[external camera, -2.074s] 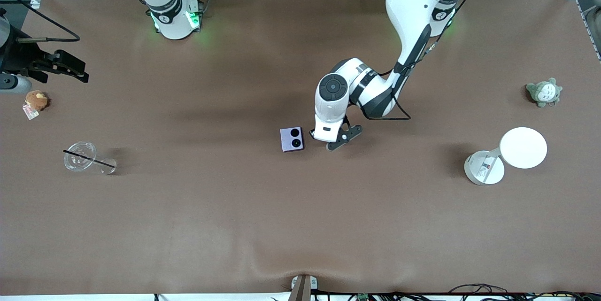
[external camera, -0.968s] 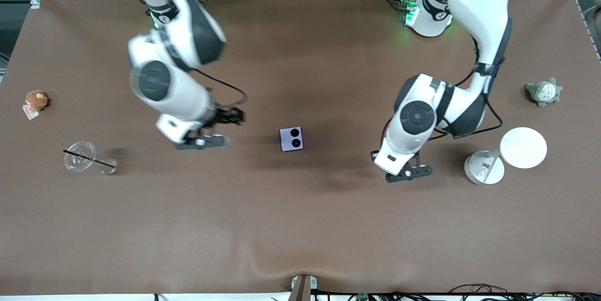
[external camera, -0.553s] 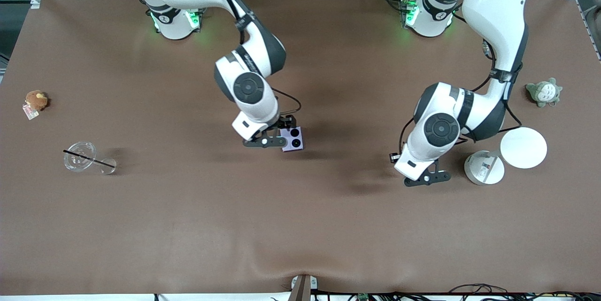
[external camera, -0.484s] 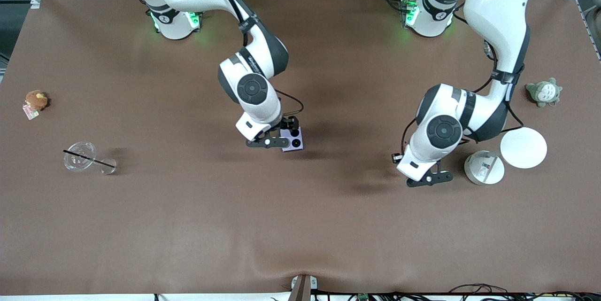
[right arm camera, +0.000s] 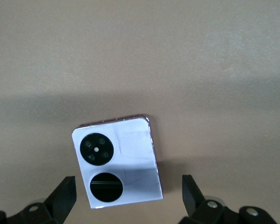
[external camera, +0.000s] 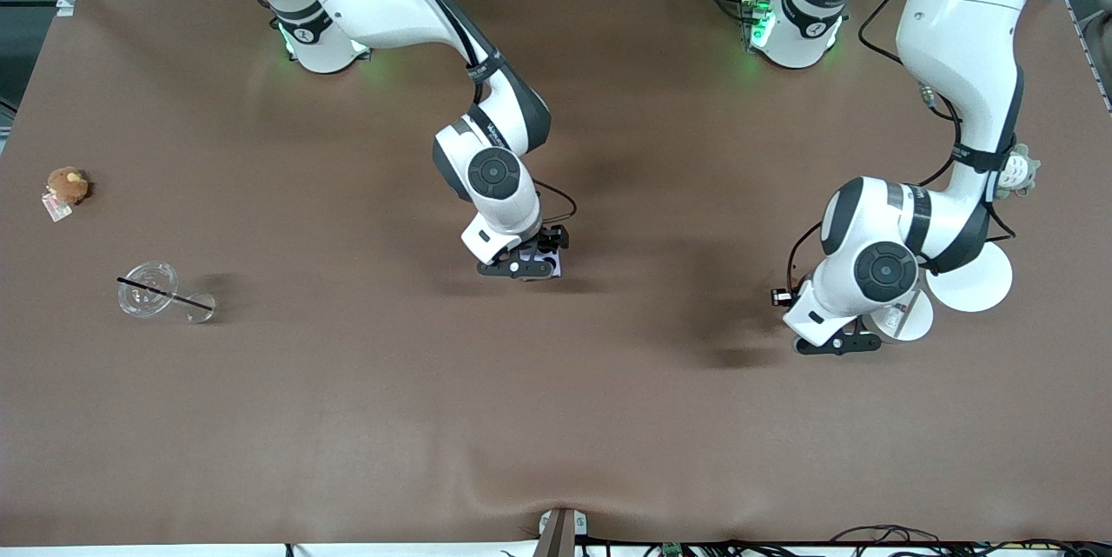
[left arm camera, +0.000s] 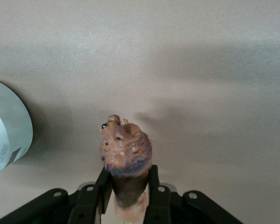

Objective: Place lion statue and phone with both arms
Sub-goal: 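Grasp the phone with the right gripper while the left gripper lowers lion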

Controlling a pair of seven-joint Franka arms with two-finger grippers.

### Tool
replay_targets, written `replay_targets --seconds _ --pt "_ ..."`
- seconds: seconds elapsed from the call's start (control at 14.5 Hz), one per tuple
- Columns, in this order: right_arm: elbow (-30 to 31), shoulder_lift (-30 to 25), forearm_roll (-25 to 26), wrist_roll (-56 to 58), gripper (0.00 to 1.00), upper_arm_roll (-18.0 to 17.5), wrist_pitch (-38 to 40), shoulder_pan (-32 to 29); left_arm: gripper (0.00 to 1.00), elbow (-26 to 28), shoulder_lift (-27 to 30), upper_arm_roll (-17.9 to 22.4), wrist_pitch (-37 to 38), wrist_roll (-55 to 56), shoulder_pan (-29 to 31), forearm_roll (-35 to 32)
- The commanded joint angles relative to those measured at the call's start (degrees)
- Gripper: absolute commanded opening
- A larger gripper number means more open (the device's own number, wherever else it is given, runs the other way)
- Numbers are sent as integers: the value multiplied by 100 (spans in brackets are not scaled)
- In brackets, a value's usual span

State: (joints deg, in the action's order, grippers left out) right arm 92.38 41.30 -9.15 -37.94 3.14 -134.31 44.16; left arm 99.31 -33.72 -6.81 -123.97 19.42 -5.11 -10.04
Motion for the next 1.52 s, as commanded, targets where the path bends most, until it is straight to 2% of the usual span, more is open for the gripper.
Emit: replay_targets --seconds 0.0,0.28,0.48,1.11,1.18,1.24,1.31,1.38,1.45 --pt "-404 369 36 -135 100 81 -26 198 0 141 6 -66 -250 -367 229 -121" --pt "-694 686 167 -126 100 90 -113 207 0 132 -20 -57 -312 -658 370 -129" --pt "-695 695 422 -117 100 90 -113 207 0 141 -64 -57 -373 -975 616 -261" --pt "-747 713 713 -82 100 90 -113 181 0 132 -188 -40 -567 -1028 766 -332" --pt "-747 748 713 -91 100 99 -122 181 7 115 -214 -40 -567 -1019 766 -323" --pt "-747 774 713 -135 100 99 -183 199 31 89 -223 -40 -567 -1019 775 -323" --pt "-739 774 669 -135 83 90 -271 199 89 97 -214 -40 -567 -1019 783 -331" --pt "-739 774 634 -170 44 90 -324 199 100 97 -136 -48 -550 -1028 775 -332" --pt "-739 766 634 -344 24 90 -324 181 100 80 -65 -57 -523 -950 749 -323"
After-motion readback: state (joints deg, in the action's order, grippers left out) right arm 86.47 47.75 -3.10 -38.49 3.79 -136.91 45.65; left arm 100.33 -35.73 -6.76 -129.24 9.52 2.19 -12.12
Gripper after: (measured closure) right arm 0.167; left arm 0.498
